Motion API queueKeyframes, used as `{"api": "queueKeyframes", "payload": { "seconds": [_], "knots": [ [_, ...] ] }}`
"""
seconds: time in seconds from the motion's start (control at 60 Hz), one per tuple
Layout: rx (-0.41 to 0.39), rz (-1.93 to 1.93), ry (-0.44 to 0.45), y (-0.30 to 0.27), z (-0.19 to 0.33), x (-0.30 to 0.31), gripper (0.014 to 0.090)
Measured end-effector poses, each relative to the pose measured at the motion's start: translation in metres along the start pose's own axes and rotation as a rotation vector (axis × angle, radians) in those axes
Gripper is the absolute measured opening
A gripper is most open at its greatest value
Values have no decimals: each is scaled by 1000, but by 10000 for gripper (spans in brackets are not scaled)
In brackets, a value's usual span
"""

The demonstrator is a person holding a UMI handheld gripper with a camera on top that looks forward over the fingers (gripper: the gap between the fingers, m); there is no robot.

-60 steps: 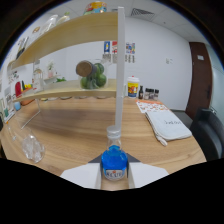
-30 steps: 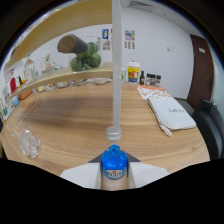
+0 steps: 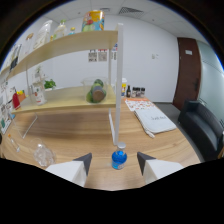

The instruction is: Make me a cup of Mount Fuji.

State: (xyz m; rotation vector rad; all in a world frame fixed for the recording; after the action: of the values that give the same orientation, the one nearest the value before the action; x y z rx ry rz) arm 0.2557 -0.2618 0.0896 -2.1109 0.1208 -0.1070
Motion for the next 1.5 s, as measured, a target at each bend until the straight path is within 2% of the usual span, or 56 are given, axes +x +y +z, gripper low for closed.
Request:
{"api": "queueKeyframes", "payload": {
  "seconds": [0.15, 0.267, 0.483, 0.617, 0.833, 1.0, 1.183, 1.25, 1.35, 1.45, 1.5],
  "knots": [
    [103, 33, -7, -47, -52, -49, 851],
    [139, 54, -44, -59, -75, -102, 847],
    [126, 62, -110, -59, -78, -197, 840],
    [144, 69, -135, -92, -88, -240, 851],
    [258, 33, -122, -198, -127, -282, 846],
    [301, 48, -133, -269, -141, -303, 848],
    [370, 22, -128, -316, -122, -313, 847],
    [366, 6, -132, -322, -105, -317, 845],
    [342, 3, -134, -325, -78, -324, 791],
    [338, 4, -137, -328, -58, -326, 679],
    [341, 0, -129, -330, -50, -325, 580]
  ]
}}
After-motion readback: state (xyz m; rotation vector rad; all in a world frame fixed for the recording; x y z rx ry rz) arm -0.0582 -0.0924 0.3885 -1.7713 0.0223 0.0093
